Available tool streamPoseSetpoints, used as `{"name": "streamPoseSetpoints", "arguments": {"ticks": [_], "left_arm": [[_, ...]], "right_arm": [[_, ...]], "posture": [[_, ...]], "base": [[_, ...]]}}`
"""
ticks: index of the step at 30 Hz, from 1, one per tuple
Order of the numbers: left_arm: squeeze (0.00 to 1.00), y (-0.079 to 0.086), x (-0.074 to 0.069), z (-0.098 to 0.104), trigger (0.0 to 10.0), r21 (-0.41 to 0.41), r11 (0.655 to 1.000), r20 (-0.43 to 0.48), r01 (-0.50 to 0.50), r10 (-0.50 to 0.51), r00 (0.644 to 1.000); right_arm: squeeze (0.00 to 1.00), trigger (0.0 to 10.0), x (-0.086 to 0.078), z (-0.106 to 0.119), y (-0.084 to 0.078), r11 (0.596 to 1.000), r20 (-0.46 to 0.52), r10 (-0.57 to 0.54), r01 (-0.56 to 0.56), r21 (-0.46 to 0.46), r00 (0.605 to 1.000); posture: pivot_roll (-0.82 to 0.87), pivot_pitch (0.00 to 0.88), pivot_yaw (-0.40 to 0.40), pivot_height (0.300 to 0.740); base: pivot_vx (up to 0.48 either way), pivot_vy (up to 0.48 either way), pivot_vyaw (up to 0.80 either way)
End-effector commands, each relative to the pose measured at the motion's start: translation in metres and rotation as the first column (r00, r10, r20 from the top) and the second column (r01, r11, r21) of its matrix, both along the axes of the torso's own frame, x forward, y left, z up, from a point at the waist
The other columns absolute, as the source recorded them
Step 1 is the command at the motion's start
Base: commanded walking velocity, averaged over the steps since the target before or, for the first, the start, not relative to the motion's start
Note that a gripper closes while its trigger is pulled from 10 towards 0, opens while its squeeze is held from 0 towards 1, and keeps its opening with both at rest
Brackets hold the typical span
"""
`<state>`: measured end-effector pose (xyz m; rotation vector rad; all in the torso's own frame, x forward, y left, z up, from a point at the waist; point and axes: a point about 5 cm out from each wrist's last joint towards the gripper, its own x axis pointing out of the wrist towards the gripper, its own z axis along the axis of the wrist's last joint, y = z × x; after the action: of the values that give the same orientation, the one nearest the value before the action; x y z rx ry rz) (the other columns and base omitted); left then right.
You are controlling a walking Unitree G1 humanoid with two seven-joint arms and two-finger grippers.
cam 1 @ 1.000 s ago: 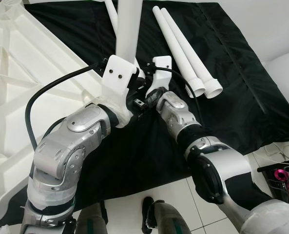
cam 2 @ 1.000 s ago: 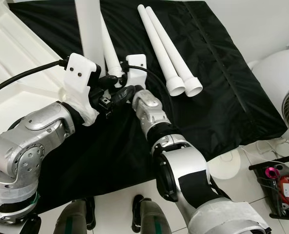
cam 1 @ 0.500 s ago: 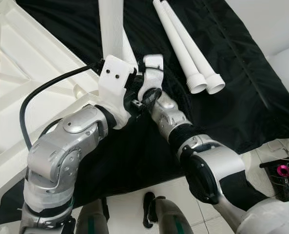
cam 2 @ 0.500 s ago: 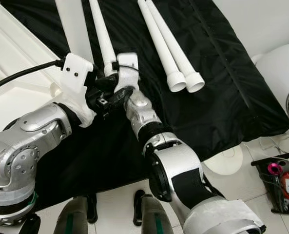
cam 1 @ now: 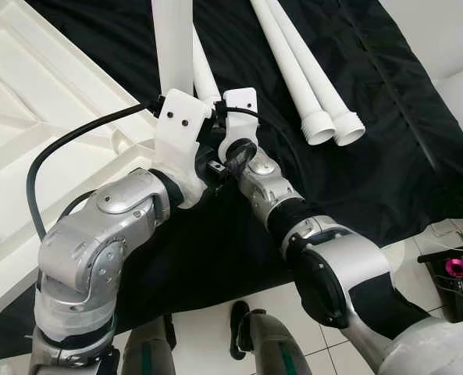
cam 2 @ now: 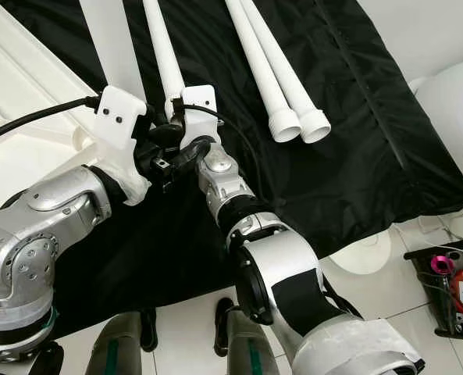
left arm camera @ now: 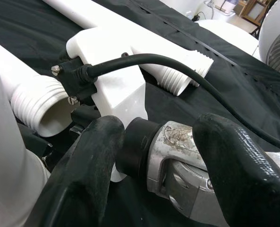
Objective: Building children table
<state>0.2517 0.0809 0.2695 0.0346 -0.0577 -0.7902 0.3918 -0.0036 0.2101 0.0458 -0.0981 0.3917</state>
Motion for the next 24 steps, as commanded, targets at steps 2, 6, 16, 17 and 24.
{"name": "streamPoseSetpoints", "arguments": {"ticks": [2,6,16,17,24], "left_arm": [[0.0,-0.002,-0.003,0.0,10.0,-0.002,1.0,-0.007,-0.004,0.004,1.0],[0.0,-0.002,-0.003,-0.001,10.0,0.0,1.0,-0.007,-0.007,0.007,1.0],[0.0,0.001,-0.004,-0.003,10.0,0.0,1.0,-0.015,-0.022,0.022,1.0],[0.0,0.001,-0.004,-0.003,10.0,0.0,1.0,-0.015,-0.022,0.022,1.0],[0.0,0.002,-0.003,-0.004,10.0,0.0,1.0,-0.016,-0.021,0.021,1.0]], "right_arm": [[0.0,10.0,-0.005,-0.032,-0.003,0.999,-0.117,-0.016,0.011,-0.041,0.993],[0.0,2.7,-0.005,-0.033,-0.005,0.999,-0.122,-0.04,0.036,-0.037,0.992],[0.0,0.0,-0.009,-0.052,-0.025,0.988,-0.109,-0.153,0.155,0.012,0.982],[0.0,0.0,-0.009,-0.052,-0.025,0.988,-0.109,-0.153,0.155,0.012,0.982],[0.0,10.0,-0.018,-0.056,-0.032,0.982,0.002,-0.167,0.166,0.087,0.986]], "posture": [[0.15,0.339,-0.074,0.74],[0.16,0.337,-0.074,0.74],[0.14,0.331,-0.073,0.74],[0.14,0.331,-0.073,0.74],[0.13,0.32,-0.067,0.74]], "base": [[0.0,0.0,0.0],[0.0,0.0,0.0],[0.0,0.0,0.0],[0.0,0.0,0.0],[0.0,0.0,0.0]]}}
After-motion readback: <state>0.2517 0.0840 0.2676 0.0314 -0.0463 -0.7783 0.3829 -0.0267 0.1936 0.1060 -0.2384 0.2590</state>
